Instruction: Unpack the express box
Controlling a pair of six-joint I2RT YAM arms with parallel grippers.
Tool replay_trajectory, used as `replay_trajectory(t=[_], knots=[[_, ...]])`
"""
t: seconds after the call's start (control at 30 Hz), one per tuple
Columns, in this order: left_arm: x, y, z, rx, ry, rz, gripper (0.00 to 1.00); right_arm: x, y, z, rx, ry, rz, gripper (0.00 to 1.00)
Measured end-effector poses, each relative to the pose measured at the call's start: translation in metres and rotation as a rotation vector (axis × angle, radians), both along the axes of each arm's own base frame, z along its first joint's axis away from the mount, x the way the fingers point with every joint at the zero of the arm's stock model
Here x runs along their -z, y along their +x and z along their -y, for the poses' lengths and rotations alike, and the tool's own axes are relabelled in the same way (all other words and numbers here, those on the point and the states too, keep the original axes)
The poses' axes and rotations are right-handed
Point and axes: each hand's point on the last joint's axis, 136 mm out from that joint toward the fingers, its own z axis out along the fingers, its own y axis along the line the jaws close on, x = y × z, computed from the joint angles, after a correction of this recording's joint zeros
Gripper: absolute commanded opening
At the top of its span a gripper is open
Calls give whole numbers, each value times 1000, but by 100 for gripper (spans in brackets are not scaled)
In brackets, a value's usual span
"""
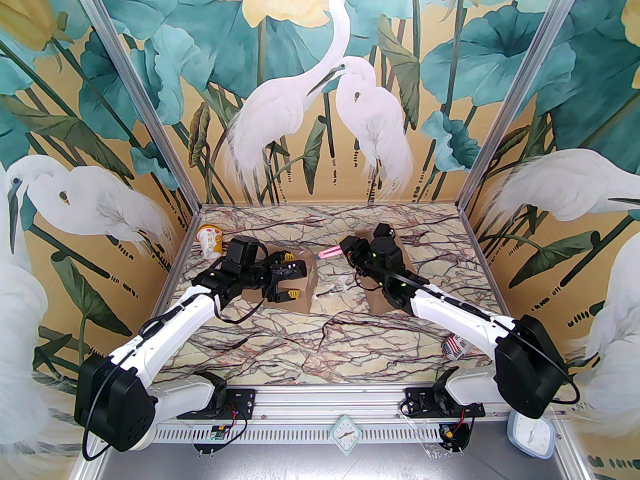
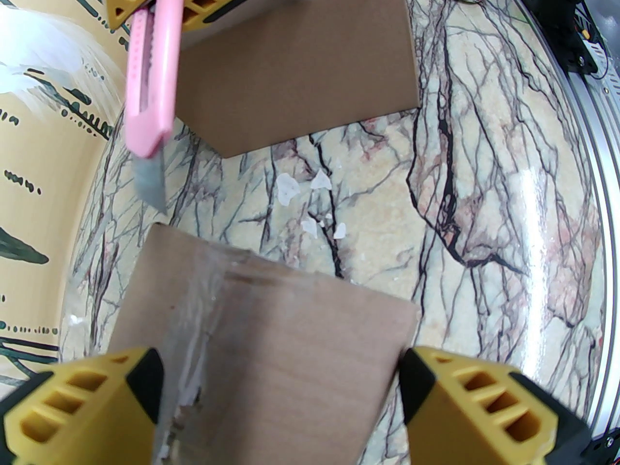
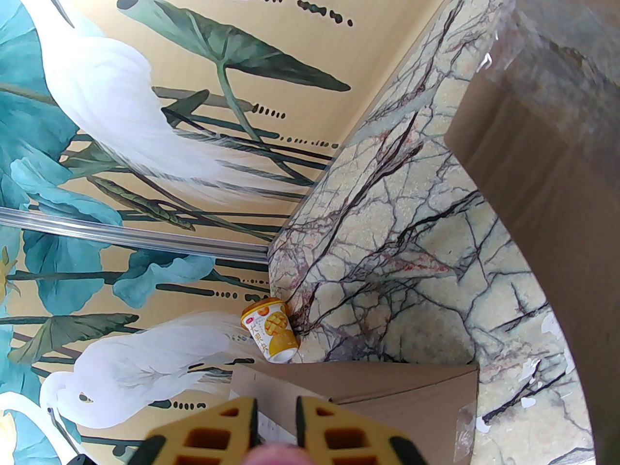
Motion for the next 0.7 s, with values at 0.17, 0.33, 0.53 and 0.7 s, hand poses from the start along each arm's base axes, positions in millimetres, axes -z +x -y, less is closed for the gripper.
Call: replay_trajectory(t=[0.17,0.33,0.53,0.7], knots=[[0,0,0,1,1,0,86,6,0,-1,5,-13,-10,0],[0,0,0,1,1,-1,86,11,0,1,14,-28,-23,0],[1,0,0,1,2,-2,86,20,1,8,48,-56,-38,0],[1,-1,0,3,3,-3,86,25,1,9,56,-65,-45,0]])
